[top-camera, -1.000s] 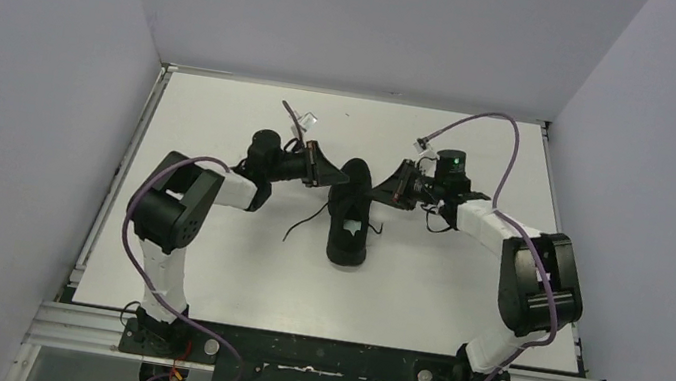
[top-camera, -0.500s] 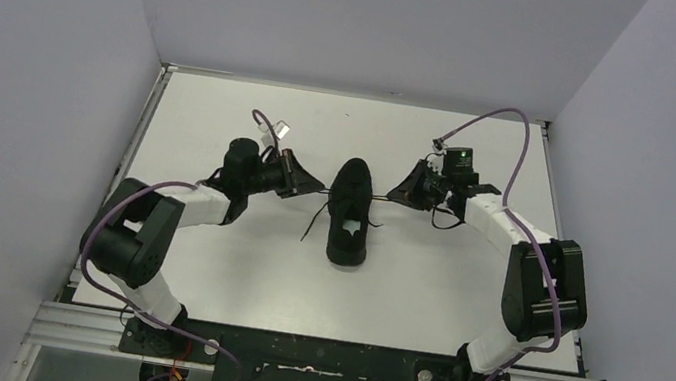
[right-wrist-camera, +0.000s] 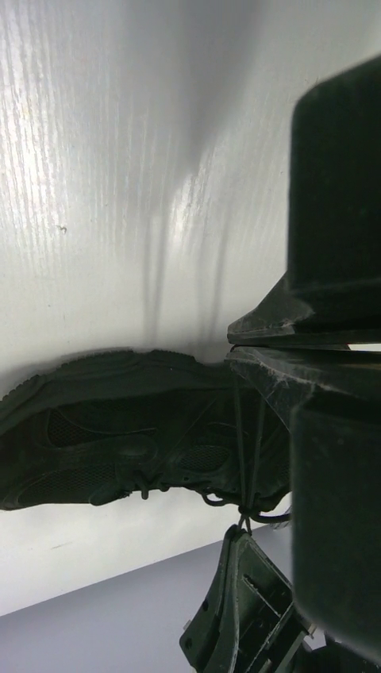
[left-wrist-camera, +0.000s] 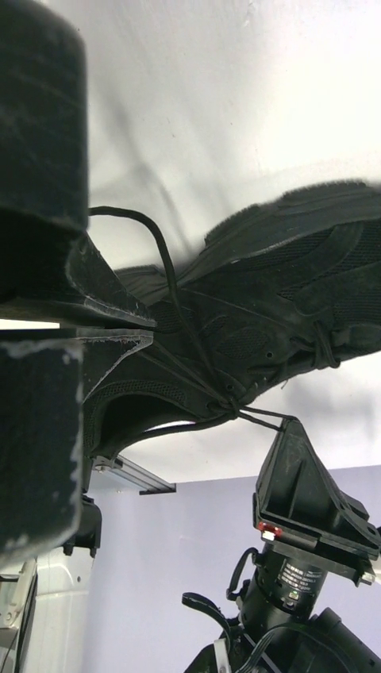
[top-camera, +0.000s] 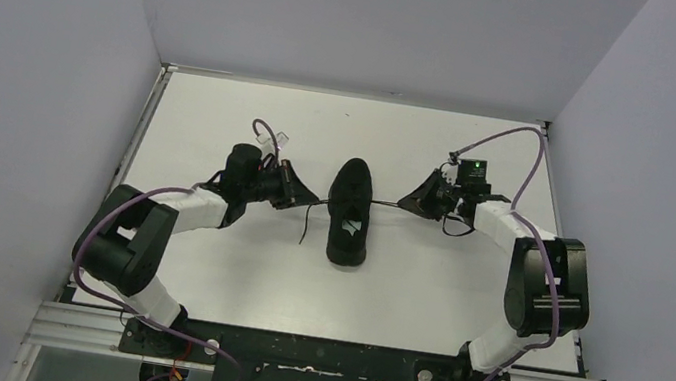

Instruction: Tie the shoes

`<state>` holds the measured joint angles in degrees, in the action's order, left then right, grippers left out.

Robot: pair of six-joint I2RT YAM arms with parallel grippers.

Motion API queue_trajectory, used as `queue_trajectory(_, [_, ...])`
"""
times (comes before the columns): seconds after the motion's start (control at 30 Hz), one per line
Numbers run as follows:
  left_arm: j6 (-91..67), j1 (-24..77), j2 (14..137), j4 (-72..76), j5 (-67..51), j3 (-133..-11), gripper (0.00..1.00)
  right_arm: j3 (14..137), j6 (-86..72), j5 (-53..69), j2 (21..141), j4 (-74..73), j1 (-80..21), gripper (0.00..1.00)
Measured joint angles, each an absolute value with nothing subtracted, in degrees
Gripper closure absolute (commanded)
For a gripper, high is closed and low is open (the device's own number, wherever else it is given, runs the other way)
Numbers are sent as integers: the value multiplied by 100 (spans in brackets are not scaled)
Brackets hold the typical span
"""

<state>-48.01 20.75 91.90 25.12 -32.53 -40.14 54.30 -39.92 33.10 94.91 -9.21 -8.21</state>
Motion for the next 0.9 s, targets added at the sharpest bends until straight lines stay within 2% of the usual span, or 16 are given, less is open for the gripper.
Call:
queue_trajectory(0.3, [-4722, 2102, 9190, 2296, -3164, -3911, 100, 5151, -4213, 3514, 9891, -397, -718, 100])
queue_trajectory(0.47, [-4539, 2023, 9214, 1984, -2991, -3559, 100, 5052, -4099, 3072, 10018, -414, -469, 100])
queue_trajectory(0.5, [-4464, 2016, 9220, 1857, -2980, -3548, 96, 5057, -4060, 3013, 10016, -471, -440, 100])
queue_trajectory(0.53, [-4379, 2016, 9216, 1745, -2969, -3553, 86, 5085, -3988, 2978, 9998, -567, -429, 94])
queue_trajectory(0.6, [-4143, 2045, 9105, 1378, -2849, -3621, 70, 5260, -3793, 2871, 9974, -932, -416, 59])
queue_trajectory(0.63, [-4029, 2060, 9006, 1190, -2779, -3660, 64, 5360, -3717, 2832, 9937, -1131, -445, 44])
queue_trajectory(0.7, [-3785, 2099, 8606, 740, -2591, -3747, 56, 5664, -3435, 2615, 9734, -1710, -617, 30])
queue_trajectory(0.77, [-3507, 2141, 8036, 283, -2425, -3892, 48, 5996, -3155, 2394, 9356, -2296, -899, 26])
queue_trajectory(0.8, [-3361, 2171, 7736, 80, -2338, -3975, 43, 6184, -3028, 2265, 9111, -2580, -1052, 19])
queue_trajectory(0.87, [-3142, 2211, 7190, -294, -2196, -4134, 40, 6569, -2801, 2067, 8602, -3148, -1310, 2])
queue_trajectory(0.9, [-3015, 2226, 6928, -552, -2134, -4261, 39, 6772, -2692, 1970, 8342, -3454, -1396, 0])
